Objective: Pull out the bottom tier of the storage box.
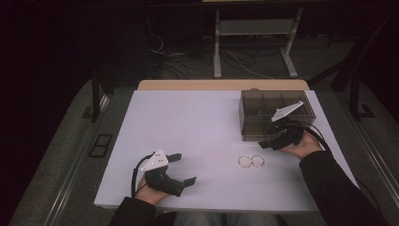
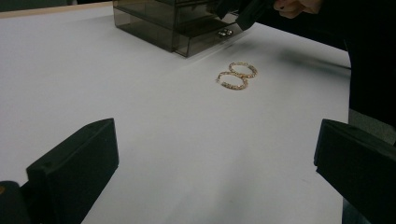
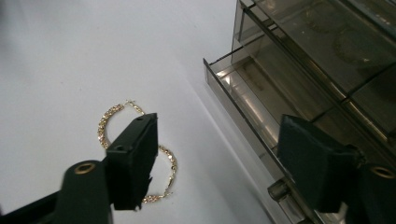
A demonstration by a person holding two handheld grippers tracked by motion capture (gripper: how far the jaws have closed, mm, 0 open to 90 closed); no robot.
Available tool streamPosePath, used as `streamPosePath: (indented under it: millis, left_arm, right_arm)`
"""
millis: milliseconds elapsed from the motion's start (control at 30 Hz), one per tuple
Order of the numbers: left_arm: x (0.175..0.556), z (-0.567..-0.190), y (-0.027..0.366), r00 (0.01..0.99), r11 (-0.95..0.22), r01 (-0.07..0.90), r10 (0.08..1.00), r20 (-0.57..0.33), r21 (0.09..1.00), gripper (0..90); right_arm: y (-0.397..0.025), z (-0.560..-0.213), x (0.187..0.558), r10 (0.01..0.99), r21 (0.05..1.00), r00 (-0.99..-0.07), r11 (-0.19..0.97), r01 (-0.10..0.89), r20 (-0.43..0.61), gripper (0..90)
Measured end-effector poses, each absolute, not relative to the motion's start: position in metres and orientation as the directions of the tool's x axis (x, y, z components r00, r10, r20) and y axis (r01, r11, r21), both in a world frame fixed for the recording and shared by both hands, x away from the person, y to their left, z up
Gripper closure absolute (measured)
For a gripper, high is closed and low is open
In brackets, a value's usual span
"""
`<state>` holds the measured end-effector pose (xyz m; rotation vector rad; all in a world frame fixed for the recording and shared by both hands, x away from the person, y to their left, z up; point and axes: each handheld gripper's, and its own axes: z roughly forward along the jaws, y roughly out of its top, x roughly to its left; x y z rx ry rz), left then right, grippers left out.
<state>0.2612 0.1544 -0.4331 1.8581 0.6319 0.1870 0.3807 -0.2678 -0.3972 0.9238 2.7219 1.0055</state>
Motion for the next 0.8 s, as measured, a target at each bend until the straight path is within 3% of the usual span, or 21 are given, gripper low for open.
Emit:
streamPosePath:
  millis: [400,800]
  left_arm:
    - [0.261,-0.433,0.154,0.847,-0.248,0.331,0.504,-0.17,0.91,0.0]
    - [0.261,-0.433,0.154,0.849,-0.249,0.33,0.501,-0.17,0.911,0.0]
  right_arm:
    - [-0.266,-0.403,0.387,0.574,0.618,-0.814,0.609,0.497,0.09,45.0]
    - [-0.271,-0.411,0.395,0.636,0.586,-0.769,0.601,0.544,0.063,61.7]
